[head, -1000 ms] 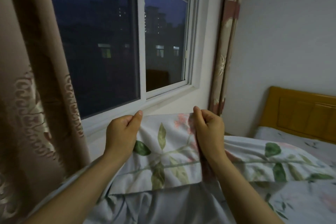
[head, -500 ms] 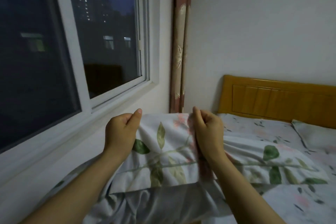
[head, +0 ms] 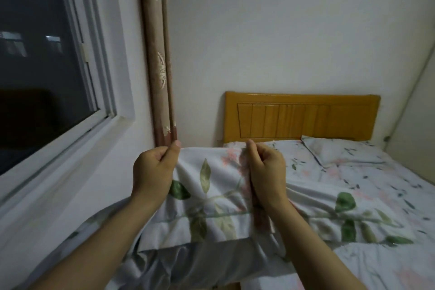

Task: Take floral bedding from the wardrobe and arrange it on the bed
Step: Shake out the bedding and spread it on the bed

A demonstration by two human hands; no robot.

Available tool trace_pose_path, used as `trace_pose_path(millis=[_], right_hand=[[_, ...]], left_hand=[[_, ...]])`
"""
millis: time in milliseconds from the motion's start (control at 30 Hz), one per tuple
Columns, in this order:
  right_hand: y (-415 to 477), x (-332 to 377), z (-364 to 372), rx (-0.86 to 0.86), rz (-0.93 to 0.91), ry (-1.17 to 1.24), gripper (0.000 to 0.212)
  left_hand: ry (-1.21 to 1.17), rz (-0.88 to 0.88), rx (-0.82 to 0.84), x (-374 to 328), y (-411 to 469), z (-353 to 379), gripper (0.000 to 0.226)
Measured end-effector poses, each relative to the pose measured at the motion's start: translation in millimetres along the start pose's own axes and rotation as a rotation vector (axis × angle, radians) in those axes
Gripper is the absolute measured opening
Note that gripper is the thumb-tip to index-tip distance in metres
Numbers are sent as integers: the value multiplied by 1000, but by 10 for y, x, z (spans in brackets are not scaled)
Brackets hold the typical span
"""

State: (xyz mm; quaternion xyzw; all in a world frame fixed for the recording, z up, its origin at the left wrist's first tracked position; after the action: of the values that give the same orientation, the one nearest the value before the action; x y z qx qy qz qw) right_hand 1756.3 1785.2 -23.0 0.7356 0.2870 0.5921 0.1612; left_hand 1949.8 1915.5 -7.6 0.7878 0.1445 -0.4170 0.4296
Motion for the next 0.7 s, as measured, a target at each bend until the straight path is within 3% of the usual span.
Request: trace_pose_path(millis=[167, 700], right_hand=[[465, -448, 162, -66, 4, -59, 47], [2552, -1800, 764, -100, 31, -129, 45]], left_hand=[[-33, -2, 89, 403, 605, 525, 56], [-133, 36, 144, 1375, 2606, 2044, 53]])
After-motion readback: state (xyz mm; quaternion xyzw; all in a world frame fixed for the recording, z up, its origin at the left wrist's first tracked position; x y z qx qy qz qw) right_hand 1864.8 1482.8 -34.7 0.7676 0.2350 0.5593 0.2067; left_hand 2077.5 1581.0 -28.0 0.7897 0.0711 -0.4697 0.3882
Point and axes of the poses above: each hand's wrist, its own y-axis towards the middle knuckle, its own z-axis out of the palm, x = y × z, the point moved 6 cm from there along y, towards the middle knuckle, and after that the axes turned 6 degrees about x, right-handed, at the moved point
